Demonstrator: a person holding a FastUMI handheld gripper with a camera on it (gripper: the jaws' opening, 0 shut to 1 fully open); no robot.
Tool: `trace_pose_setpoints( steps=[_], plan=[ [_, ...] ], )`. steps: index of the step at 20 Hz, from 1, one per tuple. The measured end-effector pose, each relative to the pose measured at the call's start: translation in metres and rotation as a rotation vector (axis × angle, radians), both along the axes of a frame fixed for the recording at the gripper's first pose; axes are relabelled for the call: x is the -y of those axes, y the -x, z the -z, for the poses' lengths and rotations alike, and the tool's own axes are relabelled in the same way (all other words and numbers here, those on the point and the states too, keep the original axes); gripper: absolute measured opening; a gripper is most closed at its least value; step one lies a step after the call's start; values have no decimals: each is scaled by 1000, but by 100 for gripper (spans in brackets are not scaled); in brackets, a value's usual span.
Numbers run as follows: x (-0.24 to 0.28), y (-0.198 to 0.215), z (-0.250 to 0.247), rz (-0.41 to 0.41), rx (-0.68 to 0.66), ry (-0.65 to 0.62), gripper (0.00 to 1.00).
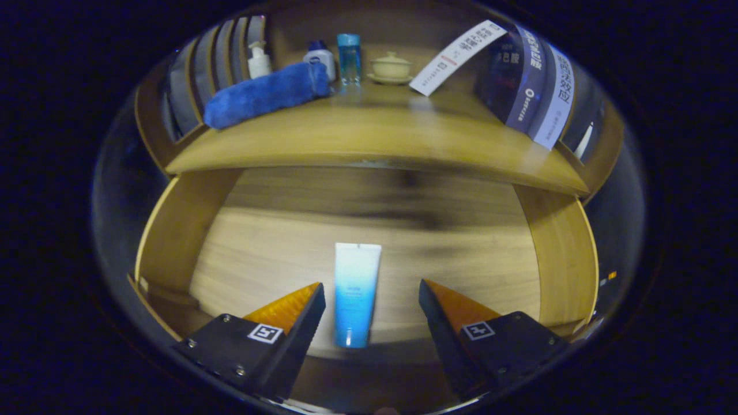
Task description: Pull open the drawer, take out the items inside it, and place them on the countertop above the cabinet.
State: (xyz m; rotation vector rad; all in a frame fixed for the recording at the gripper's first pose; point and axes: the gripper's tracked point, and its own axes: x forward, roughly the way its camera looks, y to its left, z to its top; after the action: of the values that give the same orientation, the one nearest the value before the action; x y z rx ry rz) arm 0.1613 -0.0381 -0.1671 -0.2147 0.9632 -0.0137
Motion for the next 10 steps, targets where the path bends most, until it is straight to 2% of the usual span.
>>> trace_pose_setpoints(
  steps=[2,4,6,9,10],
  plan=[
    [-12,-5,6,-13,-30,-44,85],
    [-9,3,16,-29,-121,-9,73],
    [-11,11,33,-48,-200,-11,74],
    [-6,9,24,-19,-177,7,42],
    [-5,9,22,-26,-163,20,40]
  ],
)
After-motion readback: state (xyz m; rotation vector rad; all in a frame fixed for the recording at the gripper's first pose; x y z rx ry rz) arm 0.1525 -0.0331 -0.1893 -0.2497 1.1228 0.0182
